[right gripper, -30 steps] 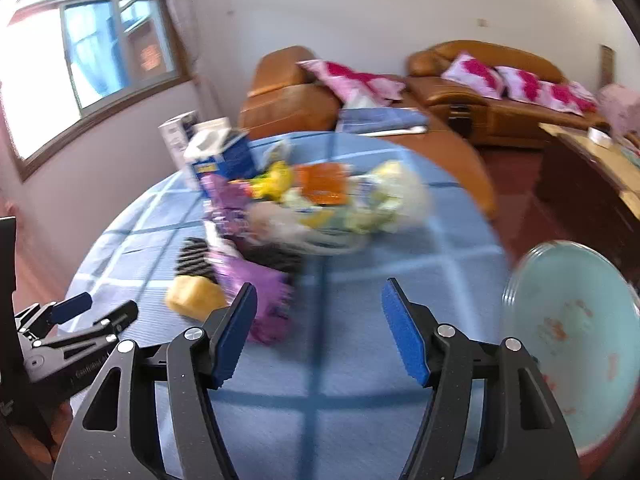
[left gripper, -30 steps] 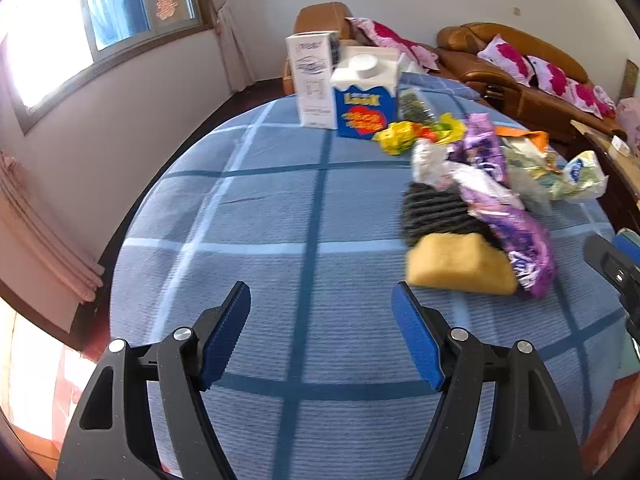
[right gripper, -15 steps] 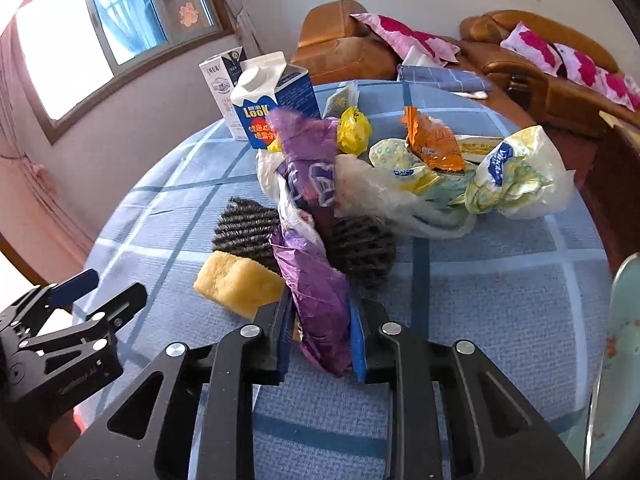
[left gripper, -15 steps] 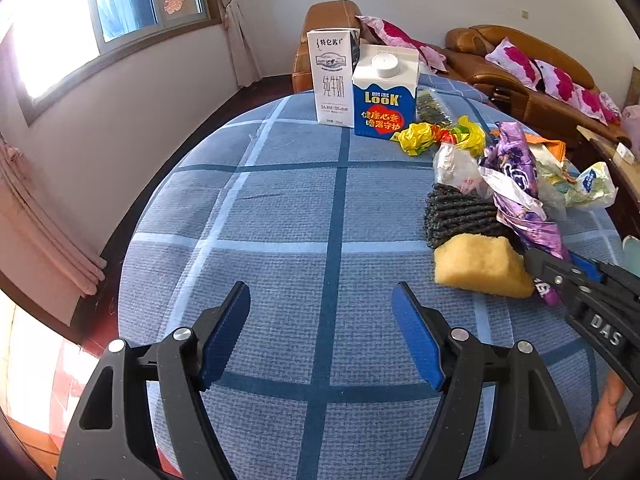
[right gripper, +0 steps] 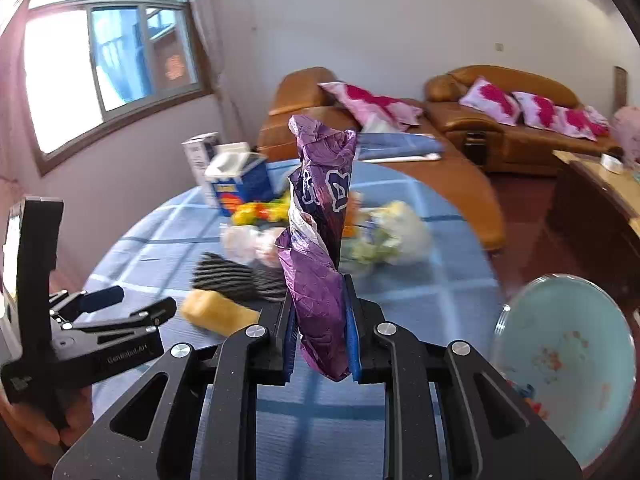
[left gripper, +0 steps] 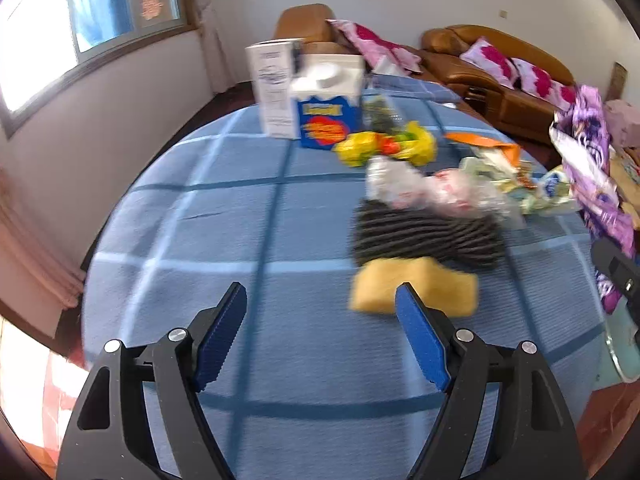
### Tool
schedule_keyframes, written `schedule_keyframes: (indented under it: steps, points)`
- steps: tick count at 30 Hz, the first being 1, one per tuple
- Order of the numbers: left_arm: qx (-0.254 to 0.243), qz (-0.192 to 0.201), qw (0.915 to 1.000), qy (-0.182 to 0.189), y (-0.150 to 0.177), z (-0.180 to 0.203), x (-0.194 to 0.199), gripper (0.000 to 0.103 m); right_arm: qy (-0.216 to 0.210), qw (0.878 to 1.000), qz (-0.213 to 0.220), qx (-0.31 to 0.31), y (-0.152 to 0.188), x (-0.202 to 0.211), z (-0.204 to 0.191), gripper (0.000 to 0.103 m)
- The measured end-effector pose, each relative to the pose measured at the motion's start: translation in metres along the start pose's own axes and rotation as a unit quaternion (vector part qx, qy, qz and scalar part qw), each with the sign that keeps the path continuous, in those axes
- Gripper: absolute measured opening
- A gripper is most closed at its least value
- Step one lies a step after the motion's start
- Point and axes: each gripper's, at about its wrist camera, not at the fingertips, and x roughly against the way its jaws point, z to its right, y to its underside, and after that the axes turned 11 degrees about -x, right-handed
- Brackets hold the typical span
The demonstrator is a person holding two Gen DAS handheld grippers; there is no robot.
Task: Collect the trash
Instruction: 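Grasp the purple snack bag with the right tool while the left tool grasps the yellow sponge, then carry the purple bag and yellow sponge over the teal bucket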
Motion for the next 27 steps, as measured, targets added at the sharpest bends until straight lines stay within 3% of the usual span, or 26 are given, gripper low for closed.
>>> schedule_keyframes:
  steps: [5, 7, 9, 11, 14, 27]
  points:
    - [-0.006, -0.003, 0.9997, 0.024, -0.018, 0.027, -0.021, 0.079, 0.032, 0.999, 0.002, -0.031, 0.002, 0.005, 0.030, 0.021]
    - [-0.009, -0.023, 0.9995, 0.021, -0.020, 0.033, -0.034, 0.078, 0.040, 0.999, 0.004, -0.036, 0.001, 0.006, 0.037, 0.021]
    - [0.006, -0.035, 0.9985, 0.042, -0.015, 0.033, -0.044, 0.071, 0.044, 0.998, 0.005, -0.042, 0.002, 0.009, 0.043, 0.021]
    - [0.015, -0.033, 0.9970, 0.069, -0.013, 0.030, -0.043, 0.056, 0.047, 0.998, 0.006, -0.042, 0.002, 0.010, 0.045, 0.021]
    - [0.000, -0.024, 0.9969, 0.075, -0.009, 0.032, -0.037, 0.041, 0.051, 0.997, 0.006, -0.050, 0.004, 0.009, 0.048, 0.021]
    - [-0.001, 0.012, 0.9991, 0.041, 0.010, 0.006, 0.018, 0.039, 0.063, 0.996, 0.017, -0.063, 0.014, 0.030, 0.051, 0.021]
